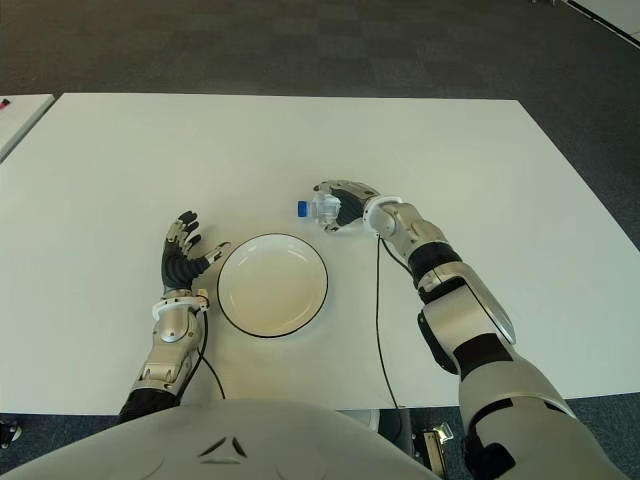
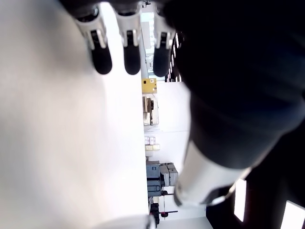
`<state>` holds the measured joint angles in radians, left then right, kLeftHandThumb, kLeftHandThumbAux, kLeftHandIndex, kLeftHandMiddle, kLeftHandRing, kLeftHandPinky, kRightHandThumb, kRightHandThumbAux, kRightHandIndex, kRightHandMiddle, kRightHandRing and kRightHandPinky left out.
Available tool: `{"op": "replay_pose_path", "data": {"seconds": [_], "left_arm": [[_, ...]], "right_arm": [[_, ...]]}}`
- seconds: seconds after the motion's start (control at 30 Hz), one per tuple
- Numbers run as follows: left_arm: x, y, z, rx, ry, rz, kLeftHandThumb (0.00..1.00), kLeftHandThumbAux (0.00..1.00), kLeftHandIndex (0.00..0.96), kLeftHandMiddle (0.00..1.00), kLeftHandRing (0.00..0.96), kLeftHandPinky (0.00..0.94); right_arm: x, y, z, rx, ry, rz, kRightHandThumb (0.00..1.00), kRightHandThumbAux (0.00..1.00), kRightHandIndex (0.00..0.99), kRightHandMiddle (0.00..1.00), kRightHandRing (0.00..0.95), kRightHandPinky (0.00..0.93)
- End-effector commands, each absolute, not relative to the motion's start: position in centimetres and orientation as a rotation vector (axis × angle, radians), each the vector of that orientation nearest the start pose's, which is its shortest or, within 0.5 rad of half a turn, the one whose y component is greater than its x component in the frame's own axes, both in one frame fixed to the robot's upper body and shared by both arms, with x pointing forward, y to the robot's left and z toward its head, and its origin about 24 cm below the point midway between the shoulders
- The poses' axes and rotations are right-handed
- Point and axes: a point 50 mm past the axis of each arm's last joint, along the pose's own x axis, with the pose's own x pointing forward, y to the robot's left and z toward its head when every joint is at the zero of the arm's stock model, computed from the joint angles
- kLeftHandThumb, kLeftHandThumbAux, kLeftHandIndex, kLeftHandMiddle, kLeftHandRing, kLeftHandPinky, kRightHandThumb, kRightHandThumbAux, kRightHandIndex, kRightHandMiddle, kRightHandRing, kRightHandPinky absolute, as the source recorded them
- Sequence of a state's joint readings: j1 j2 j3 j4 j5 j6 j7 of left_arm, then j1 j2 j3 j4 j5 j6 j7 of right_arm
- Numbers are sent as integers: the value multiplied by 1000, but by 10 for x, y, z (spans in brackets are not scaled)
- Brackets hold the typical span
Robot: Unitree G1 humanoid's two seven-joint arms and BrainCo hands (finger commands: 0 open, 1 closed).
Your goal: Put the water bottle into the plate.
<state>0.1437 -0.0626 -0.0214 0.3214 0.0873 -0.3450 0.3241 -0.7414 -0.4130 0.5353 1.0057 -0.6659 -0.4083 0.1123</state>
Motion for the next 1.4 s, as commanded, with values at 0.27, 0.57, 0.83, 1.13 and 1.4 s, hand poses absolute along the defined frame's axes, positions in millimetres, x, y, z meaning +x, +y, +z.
{"op": "replay_pose_path", "data": {"seconds": [0.27, 0.57, 0.83, 1.13, 1.4], "left_arm": [[198, 140, -36, 9, 162, 310, 0, 960, 155, 151, 139, 160], [198, 141, -37, 9, 171, 308, 0, 955, 157, 153, 138, 161], [198, 142, -36, 1, 164, 311, 0, 958, 159, 154, 141, 166], [198, 143, -36, 2, 160, 310, 0, 963, 159, 155, 141, 163], [198, 144, -36, 1, 160, 312, 0, 966, 161, 156, 141, 162]], "right_arm": [[348, -159, 29, -1368, 55, 674, 146, 764, 0, 0, 0, 53], [347, -163, 29, -1377, 49, 649, 140, 749, 0, 0, 0, 50], [347, -165, 30, -1367, 47, 631, 146, 738, 0, 0, 0, 48], [347, -168, 30, -1367, 52, 612, 133, 728, 0, 0, 0, 42], [348, -170, 32, -1364, 54, 601, 132, 723, 0, 0, 0, 43]]}}
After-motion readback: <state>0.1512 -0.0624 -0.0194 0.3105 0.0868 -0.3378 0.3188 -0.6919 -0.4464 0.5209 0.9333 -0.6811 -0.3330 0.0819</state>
